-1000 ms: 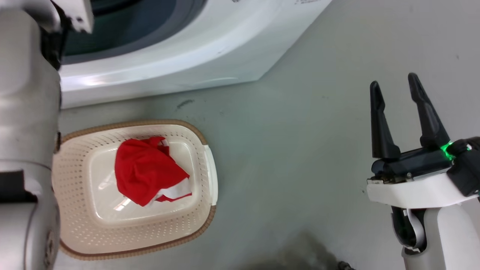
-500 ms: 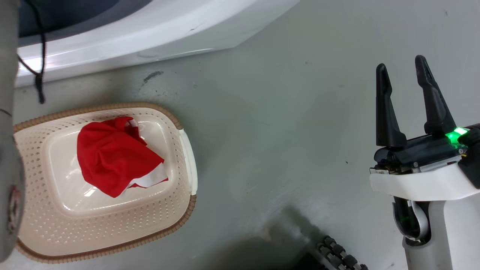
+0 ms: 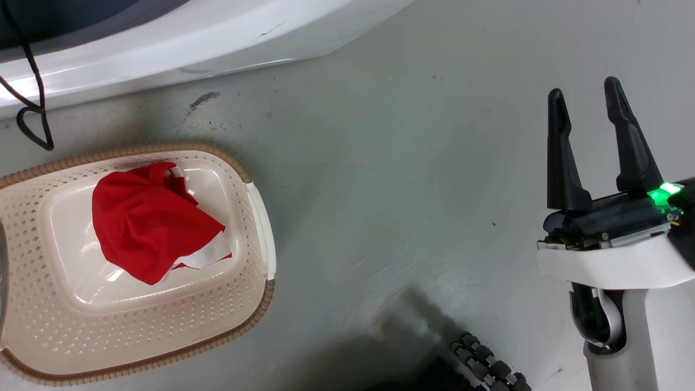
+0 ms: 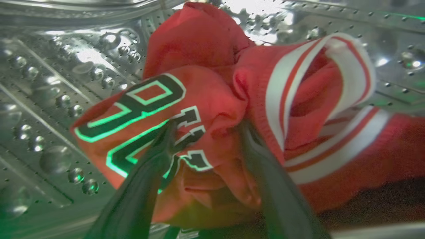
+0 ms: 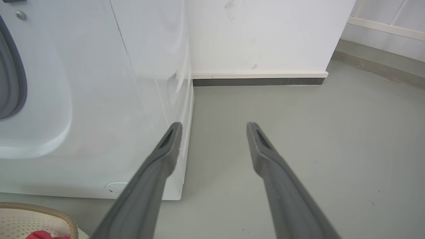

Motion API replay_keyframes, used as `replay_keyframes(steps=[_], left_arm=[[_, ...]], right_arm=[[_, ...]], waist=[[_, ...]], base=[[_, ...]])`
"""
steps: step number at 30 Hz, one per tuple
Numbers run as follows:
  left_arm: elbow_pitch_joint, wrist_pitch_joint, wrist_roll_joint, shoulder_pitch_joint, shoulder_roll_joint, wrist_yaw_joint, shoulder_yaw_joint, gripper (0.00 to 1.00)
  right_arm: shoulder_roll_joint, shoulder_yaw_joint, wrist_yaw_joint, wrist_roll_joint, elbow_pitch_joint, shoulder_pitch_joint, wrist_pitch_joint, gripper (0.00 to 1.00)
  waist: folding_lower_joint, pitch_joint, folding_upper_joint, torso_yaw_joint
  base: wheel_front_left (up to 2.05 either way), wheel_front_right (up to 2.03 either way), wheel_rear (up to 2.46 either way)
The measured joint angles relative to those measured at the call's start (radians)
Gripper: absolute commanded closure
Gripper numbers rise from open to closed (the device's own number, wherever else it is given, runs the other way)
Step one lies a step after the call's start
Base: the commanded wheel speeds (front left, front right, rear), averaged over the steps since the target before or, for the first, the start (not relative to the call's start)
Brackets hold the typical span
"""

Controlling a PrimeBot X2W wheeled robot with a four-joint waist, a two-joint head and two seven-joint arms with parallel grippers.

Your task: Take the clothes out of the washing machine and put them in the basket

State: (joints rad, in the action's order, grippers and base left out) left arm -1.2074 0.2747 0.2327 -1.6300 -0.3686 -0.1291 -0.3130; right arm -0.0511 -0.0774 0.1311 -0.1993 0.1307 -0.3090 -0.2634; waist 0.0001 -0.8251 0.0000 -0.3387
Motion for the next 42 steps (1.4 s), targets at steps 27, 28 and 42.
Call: replay_keyframes(steps=[27,28,42], left_arm=[[0.040,-0.421,0.161,0.243,0.059,0.000,-0.075,1.00],[0.047,-0.441,0.170,0.263,0.063,0.000,-0.079,1.00],[0.288,-0.535,0.210,0.569,0.067,0.002,-0.126,1.00]], right_arm=[[0.000,0.009,0.000,0.086,-0.012,0.038,0.000,0.00],[0.001,0.010,0.000,0.088,-0.015,0.043,0.000,0.00],[0.001,0.021,0.000,0.121,-0.047,0.114,0.000,0.00]], waist=[[-0.0001,0.163,0.0000,0.090],[-0.0001,0.175,0.0000,0.099],[-0.0002,0.374,0.0001,0.191]], base=[[0.00,0.00,0.00],[0.00,0.00,0.00],[0.00,0.00,0.00]])
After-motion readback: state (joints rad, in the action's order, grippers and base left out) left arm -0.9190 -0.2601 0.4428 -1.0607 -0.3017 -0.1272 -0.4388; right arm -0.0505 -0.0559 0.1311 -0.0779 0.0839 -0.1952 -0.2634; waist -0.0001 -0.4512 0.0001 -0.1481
